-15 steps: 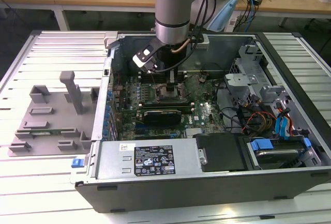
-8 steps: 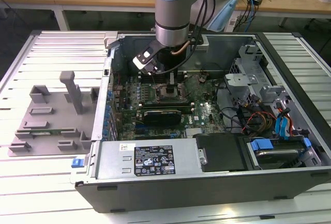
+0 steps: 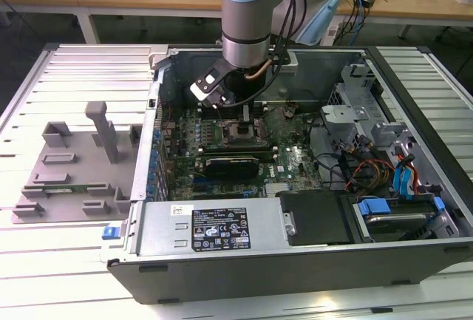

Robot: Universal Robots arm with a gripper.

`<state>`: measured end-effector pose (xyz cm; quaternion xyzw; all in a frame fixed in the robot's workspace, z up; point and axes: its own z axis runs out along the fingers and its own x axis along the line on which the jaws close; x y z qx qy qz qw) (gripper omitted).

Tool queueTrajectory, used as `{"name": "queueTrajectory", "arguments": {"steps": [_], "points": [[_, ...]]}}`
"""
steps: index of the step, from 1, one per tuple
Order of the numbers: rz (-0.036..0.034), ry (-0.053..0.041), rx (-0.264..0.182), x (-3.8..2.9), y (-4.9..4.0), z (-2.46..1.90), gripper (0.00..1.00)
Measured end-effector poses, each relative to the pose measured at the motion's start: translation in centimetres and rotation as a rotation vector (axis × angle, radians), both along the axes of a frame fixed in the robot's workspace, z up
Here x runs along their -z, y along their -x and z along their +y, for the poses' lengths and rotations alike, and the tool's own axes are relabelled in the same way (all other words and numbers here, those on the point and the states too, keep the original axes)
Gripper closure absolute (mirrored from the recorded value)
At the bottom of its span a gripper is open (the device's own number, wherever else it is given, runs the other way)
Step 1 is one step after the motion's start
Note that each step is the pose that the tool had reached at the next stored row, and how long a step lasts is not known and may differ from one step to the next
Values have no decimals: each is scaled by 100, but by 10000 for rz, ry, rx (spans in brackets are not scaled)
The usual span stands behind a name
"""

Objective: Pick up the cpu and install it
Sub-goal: 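Place the cpu into insertion slot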

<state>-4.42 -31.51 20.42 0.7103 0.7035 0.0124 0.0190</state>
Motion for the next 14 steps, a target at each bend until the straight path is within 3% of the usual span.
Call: {"name": "queueTrajectory", "arguments": {"steps": [2, 5, 9, 10, 12, 14], "points": [[-5, -7, 1, 0, -1, 1, 89], [-6, -8, 1, -84, -1, 1, 89], [-5, -8, 1, -383, -1, 1, 89], [-3, -6, 1, -431, 0, 1, 89], [-4, -6, 0, -485, -1, 1, 89], [-7, -10, 0, -486, -1, 2, 89]]}}
